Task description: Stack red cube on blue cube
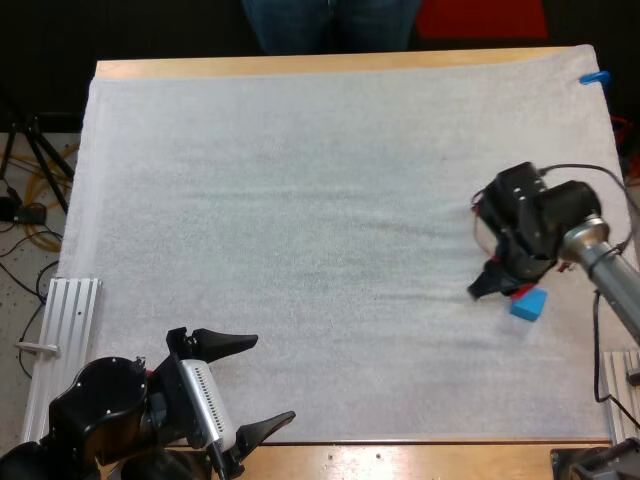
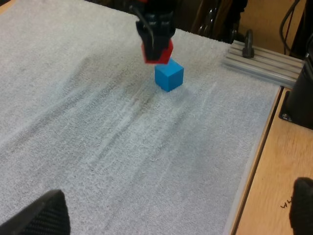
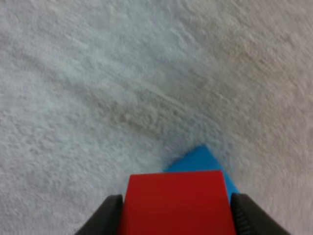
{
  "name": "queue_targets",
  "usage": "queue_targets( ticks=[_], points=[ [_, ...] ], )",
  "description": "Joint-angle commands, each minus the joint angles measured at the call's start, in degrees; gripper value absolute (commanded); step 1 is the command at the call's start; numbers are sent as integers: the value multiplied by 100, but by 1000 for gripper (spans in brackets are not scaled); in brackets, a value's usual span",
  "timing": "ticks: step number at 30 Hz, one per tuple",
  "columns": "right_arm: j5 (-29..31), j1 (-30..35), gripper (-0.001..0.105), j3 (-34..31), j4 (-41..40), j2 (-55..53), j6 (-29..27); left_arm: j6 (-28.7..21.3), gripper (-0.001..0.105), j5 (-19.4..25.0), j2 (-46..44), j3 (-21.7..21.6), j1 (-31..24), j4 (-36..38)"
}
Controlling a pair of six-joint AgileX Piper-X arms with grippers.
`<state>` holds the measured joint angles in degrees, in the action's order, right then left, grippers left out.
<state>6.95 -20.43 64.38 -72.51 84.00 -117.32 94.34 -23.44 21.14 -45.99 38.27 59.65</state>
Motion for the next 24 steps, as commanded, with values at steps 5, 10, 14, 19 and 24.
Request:
queue_targets(
  ticks=[5, 10, 14, 19, 24],
  points=[
    [-140, 643, 27, 15, -88, -26, 63, 57, 87, -38, 30, -36, 20, -37],
    [-572, 1036, 27, 15, 13, -26, 207, 57, 87, -38, 30, -36, 20, -37],
    [-599, 1096, 27, -104, 164, -26, 245, 57, 87, -38, 30, -36, 20, -37],
    [-695, 1096, 27, -555, 343, -26, 362, 57, 87, -38, 30, -36, 20, -37],
    [-695, 1096, 27, -821, 849, -26, 531, 57, 87, -38, 30, -36, 20, -37]
  ],
)
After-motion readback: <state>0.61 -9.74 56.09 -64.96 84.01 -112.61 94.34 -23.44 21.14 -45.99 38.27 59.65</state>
